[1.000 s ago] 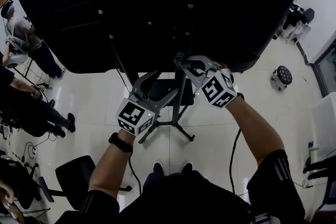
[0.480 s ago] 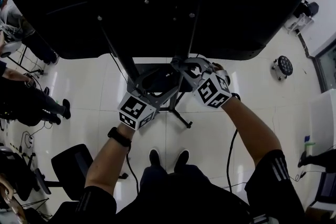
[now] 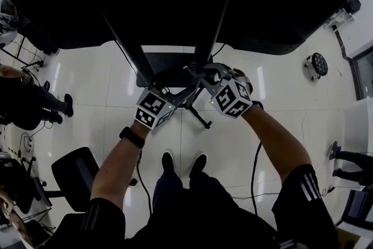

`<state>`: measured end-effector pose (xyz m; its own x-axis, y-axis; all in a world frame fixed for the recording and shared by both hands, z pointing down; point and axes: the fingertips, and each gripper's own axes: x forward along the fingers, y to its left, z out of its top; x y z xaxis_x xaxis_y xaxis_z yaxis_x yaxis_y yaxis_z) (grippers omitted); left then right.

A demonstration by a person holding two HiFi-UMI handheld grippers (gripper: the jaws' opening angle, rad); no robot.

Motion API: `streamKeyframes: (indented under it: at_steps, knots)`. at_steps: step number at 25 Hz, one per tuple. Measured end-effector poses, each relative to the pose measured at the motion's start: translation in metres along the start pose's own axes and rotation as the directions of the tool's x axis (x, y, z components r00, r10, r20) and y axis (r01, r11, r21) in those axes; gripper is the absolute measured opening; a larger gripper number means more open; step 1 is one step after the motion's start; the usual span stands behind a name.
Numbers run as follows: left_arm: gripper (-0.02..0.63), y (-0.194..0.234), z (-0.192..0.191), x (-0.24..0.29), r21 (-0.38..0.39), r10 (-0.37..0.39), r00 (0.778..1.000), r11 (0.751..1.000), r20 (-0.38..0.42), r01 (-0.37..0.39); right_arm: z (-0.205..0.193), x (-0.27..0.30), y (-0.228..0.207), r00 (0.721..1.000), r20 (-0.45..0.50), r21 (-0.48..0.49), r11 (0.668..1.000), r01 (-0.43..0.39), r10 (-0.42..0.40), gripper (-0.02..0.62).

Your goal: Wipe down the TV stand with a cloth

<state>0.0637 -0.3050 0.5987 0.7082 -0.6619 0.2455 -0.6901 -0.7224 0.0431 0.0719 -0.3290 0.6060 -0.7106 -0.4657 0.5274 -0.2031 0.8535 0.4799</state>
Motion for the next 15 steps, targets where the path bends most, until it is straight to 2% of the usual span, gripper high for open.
streamKeyframes:
  at_steps: [15]
  knots:
    - [0.328,0.024,-0.142,0.031,-0.075,-0.006,0.990,0.997,-0.144,-0.005,-0.104,0.088,0.077,0.988,-0.128,0.001,0.996,-0.090,0.089,0.023]
